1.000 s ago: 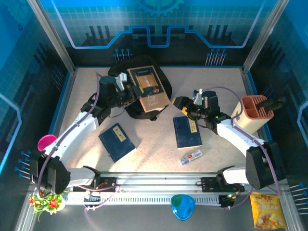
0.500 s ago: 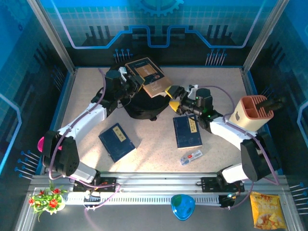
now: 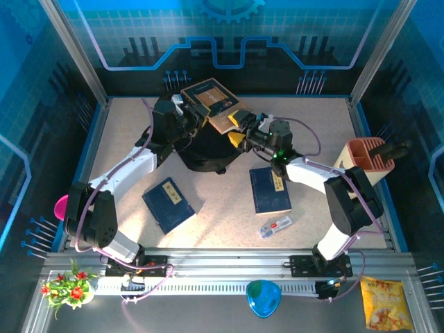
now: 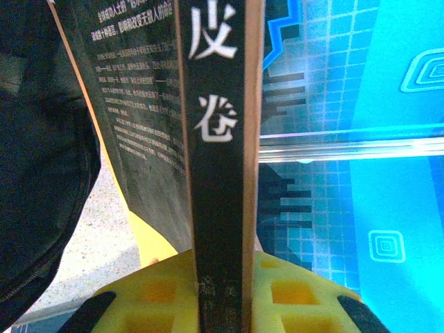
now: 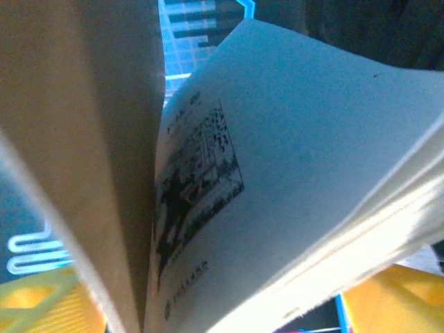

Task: Pack the student bag
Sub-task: Pass the book, then move the student bag to the top-center of the table.

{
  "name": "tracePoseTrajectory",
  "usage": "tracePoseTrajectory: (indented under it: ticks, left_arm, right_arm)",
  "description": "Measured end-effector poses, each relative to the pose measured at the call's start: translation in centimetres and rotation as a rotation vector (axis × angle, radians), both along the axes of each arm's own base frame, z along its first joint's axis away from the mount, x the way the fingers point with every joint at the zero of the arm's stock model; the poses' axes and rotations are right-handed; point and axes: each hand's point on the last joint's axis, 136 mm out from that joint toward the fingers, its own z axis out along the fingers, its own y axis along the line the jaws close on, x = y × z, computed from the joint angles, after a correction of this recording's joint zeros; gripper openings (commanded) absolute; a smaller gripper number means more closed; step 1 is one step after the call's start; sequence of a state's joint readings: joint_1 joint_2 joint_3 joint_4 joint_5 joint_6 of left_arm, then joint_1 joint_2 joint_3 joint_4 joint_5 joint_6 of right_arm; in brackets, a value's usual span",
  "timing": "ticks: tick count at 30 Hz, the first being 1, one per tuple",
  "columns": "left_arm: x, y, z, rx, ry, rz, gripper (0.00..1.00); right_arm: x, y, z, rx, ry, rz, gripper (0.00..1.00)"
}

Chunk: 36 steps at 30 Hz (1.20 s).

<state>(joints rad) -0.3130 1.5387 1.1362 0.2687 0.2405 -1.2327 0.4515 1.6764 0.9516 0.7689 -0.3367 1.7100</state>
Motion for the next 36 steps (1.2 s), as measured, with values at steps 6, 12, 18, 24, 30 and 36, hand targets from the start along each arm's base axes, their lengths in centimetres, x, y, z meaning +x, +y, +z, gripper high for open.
tracePoseTrajectory:
  ticks: [6,12,18,24,30,36]
  left_arm:
    - [0.0,0.0,0.0,0.0,0.001,0.0,0.0]
    - [0.0,0.1,-0.6,0.006,0.01,0.001,0.0]
    - [-0.4,0.3,-2.2,0.054,0.055,-0.006,0.27]
    - [-1.1,0.3,-4.9,0.238,0.068,-0.079,0.66]
    - [-0.1,-0.1,-9.5,0.454,0.108,-0.19,0.71]
    - [-0.4,0.1,-16.1,0.596,0.21,-0.294,0.71]
  right_arm:
    - [0.9,-0.1,-1.3,0.022,0.061,-0.028,0.6]
    - [1.5,-0.3,-0.8,0.024,0.046,-0.044,0.39]
    - [1.5,-0.9,-0.3,-0.019,0.002,-0.057,0.13]
    - [0.5,-4.1,0.1,-0.165,-0.055,-0.115,0.06]
    - [-0.5,-9.2,-0.2,-0.349,-0.09,-0.205,0.05]
    - [-1.9,-12.1,-0.4,-0.507,-0.105,-0.231,0.06]
